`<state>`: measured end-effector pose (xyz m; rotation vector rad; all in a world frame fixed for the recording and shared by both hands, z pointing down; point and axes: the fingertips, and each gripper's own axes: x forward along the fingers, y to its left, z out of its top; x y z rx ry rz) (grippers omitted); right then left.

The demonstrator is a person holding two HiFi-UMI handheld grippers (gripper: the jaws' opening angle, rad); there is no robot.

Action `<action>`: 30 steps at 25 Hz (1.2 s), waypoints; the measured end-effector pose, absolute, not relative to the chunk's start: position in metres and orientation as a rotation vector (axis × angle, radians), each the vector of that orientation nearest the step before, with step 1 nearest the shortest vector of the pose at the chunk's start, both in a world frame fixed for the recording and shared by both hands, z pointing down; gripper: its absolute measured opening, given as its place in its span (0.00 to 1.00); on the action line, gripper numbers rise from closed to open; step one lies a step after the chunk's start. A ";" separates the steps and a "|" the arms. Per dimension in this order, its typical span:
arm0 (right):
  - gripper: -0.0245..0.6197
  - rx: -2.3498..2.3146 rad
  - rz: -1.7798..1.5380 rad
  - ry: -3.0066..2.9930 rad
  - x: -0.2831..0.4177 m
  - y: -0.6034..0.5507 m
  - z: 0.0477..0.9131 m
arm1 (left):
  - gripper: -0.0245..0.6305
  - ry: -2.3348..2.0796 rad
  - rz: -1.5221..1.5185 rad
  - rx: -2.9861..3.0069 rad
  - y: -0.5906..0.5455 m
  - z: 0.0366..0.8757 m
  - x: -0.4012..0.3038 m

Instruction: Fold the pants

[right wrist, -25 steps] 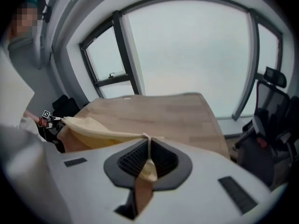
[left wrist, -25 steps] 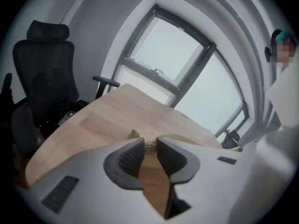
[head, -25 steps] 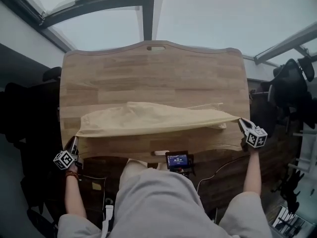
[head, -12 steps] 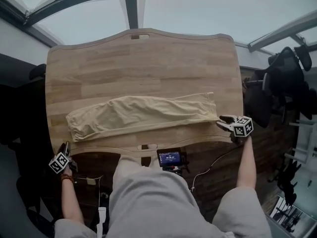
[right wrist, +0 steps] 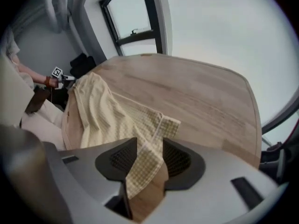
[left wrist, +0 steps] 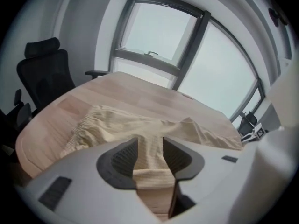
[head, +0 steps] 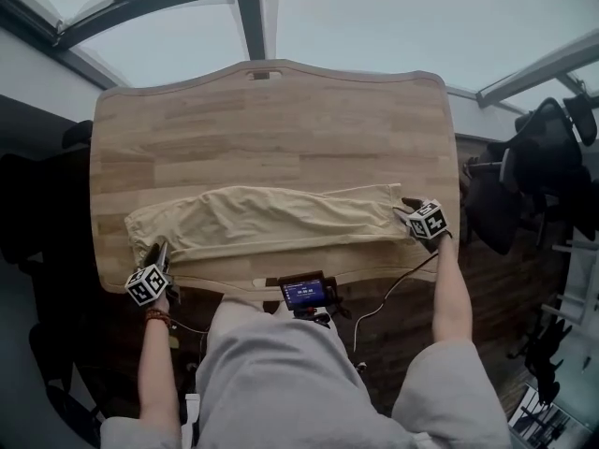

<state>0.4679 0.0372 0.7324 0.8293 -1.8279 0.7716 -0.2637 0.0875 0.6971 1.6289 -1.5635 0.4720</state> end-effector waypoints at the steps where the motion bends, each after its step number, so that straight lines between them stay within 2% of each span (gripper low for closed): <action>1: 0.30 0.812 0.763 -1.793 0.468 0.040 0.744 | 0.30 -1.539 0.493 1.645 0.085 0.700 -0.248; 4: 0.21 0.791 0.746 -1.756 0.470 0.043 0.759 | 0.29 -1.480 0.545 1.680 0.081 0.709 -0.212; 6: 0.09 0.794 0.697 -1.790 0.471 0.036 0.743 | 0.29 -1.458 0.572 1.679 0.082 0.715 -0.198; 11: 0.08 0.789 0.586 -1.972 0.474 0.013 0.679 | 0.29 -1.435 0.638 1.613 0.089 0.737 -0.194; 16: 0.09 0.889 0.520 -1.977 0.482 -0.038 0.685 | 0.29 -1.461 0.657 1.538 0.095 0.748 -0.206; 18: 0.20 1.013 0.444 -1.840 0.500 -0.061 0.704 | 0.29 -1.478 0.662 1.516 0.095 0.748 -0.207; 20: 0.18 1.105 0.467 -1.725 0.517 -0.066 0.719 | 0.29 -1.501 0.647 1.504 0.096 0.743 -0.206; 22: 0.19 1.162 0.636 -1.763 0.517 -0.053 0.726 | 0.29 -1.518 0.626 1.521 0.096 0.734 -0.203; 24: 0.27 1.207 0.821 -1.870 0.506 -0.034 0.727 | 0.29 -1.523 0.604 1.561 0.096 0.724 -0.200; 26: 0.39 1.231 0.927 -1.912 0.502 -0.012 0.732 | 0.29 -1.520 0.583 1.585 0.097 0.719 -0.196; 30: 0.38 1.269 0.905 -1.820 0.504 0.016 0.759 | 0.29 -1.533 0.564 1.558 0.104 0.719 -0.202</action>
